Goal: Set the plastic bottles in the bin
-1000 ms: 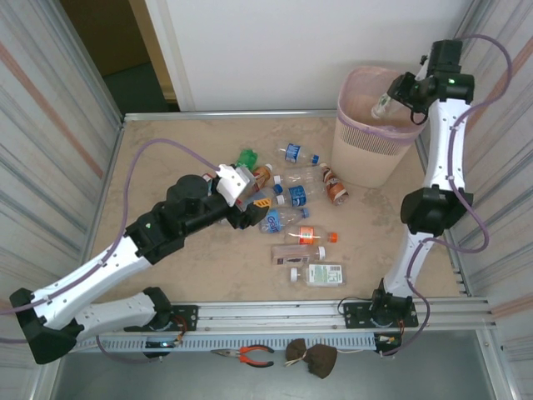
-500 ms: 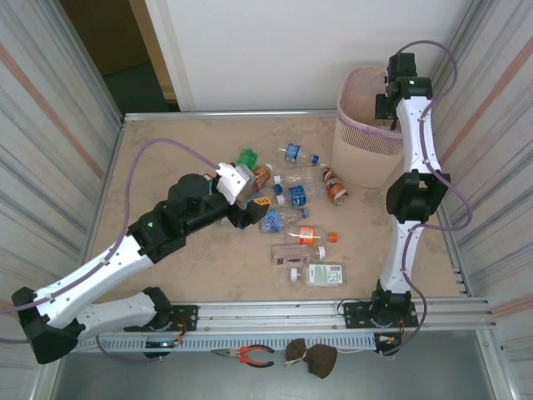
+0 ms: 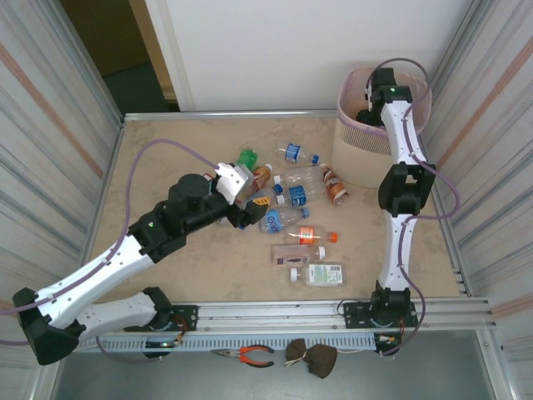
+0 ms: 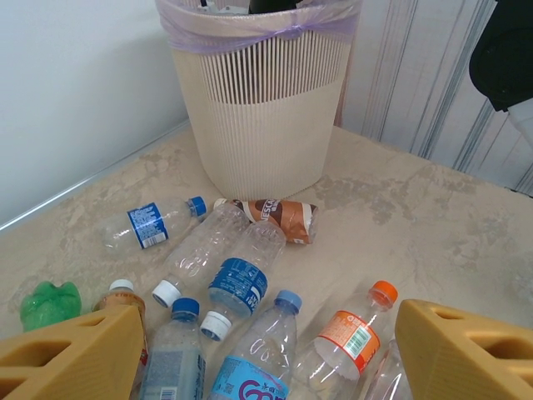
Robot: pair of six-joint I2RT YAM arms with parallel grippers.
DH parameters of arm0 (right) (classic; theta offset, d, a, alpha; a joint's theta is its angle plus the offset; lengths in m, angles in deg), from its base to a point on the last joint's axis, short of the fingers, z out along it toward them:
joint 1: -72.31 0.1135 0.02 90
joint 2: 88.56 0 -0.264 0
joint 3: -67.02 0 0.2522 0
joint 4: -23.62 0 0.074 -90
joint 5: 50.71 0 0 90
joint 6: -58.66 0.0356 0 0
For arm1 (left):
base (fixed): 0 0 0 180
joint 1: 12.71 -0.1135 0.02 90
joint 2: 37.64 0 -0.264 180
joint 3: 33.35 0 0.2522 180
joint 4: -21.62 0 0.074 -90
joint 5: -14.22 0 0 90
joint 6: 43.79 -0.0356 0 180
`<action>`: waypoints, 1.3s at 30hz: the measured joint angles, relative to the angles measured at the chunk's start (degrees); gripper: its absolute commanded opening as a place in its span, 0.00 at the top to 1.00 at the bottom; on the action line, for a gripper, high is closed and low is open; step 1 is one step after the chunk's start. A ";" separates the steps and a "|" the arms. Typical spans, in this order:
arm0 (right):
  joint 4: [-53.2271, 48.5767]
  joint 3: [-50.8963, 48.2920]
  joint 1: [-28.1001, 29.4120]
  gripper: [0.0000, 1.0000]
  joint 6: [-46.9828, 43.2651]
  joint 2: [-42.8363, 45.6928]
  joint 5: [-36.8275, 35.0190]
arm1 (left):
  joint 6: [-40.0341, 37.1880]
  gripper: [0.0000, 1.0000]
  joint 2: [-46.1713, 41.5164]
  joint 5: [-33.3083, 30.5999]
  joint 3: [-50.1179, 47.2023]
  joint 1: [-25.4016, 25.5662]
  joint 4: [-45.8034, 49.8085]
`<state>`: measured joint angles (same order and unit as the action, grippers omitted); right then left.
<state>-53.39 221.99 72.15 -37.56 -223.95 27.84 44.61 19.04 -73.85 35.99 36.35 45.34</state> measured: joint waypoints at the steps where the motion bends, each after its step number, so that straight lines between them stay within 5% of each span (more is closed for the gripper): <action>1: -0.13 0.00 0.04 0.17 0.24 0.00 0.79 | 0.11 0.20 0.00 0.00 0.00 -0.15 0.00; 12: -1.14 -0.02 -2.14 0.08 5.07 4.63 15.85 | 2.10 0.21 0.02 -0.04 0.00 -2.89 0.02; 23: -1.57 -0.02 -3.21 0.09 8.63 16.39 22.25 | 5.60 0.22 4.07 -3.72 2.01 -5.27 4.85; 30: -1.55 -1.38 -2.93 0.12 10.38 22.12 23.54 | 13.77 0.24 6.56 -6.40 3.21 -12.44 9.68; 39: 1.29 -15.56 0.50 0.12 12.11 37.03 23.52 | 26.40 0.25 11.39 -8.94 3.37 -20.96 18.01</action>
<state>-52.10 206.42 72.65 -25.45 -186.93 51.36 71.01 30.43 -82.79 39.35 15.39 63.35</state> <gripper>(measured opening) 0.882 0.745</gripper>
